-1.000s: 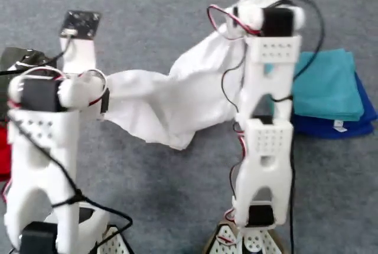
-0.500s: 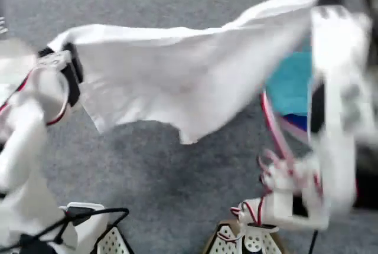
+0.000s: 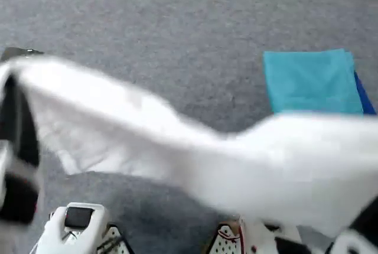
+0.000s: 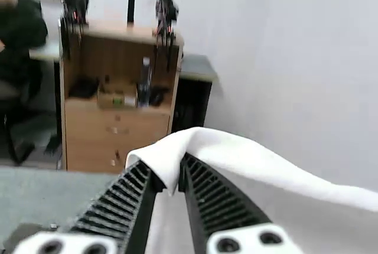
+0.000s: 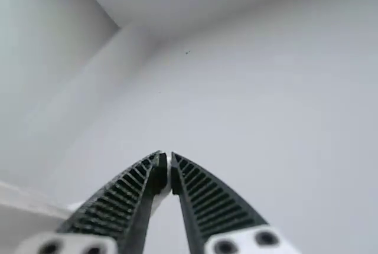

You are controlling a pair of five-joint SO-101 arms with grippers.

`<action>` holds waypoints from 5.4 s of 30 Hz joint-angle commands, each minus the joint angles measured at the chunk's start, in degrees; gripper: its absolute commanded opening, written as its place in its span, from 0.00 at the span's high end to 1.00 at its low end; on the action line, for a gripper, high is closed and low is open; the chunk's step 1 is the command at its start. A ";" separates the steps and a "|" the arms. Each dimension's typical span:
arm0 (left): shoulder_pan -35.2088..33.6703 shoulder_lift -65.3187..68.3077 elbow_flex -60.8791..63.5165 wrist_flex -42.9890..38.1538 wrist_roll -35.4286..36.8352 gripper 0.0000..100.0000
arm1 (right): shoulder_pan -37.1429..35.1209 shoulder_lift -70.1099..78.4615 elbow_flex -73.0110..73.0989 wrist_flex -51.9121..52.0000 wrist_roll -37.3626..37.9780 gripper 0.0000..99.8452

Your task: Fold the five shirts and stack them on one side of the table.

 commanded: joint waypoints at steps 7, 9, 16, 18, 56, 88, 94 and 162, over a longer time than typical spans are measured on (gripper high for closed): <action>-0.18 -14.90 34.73 -0.97 -5.71 0.98 | 0.84 -4.88 25.80 -5.27 0.97 1.00; -0.18 -14.90 42.11 -5.10 -5.89 0.98 | -1.10 -4.88 31.34 -9.05 1.05 1.00; -4.40 -11.03 68.57 -37.36 -5.54 0.98 | -10.68 -3.82 57.71 -26.46 3.25 1.00; -7.12 -5.76 71.82 -47.56 -5.27 0.98 | -13.14 -1.98 64.75 -32.26 5.27 1.00; -8.00 84.44 -13.54 -9.14 -9.41 0.98 | -20.88 72.40 -1.45 24.88 2.90 1.00; -8.53 57.54 39.12 -11.25 -10.02 0.98 | -20.26 8.66 104.75 -0.88 2.73 1.00; -10.11 48.04 61.54 -25.05 -7.47 0.98 | -19.12 2.24 111.96 -0.35 4.84 1.00; -10.11 50.42 47.74 -26.99 -0.70 0.98 | -18.15 48.84 68.53 -1.93 -7.21 0.98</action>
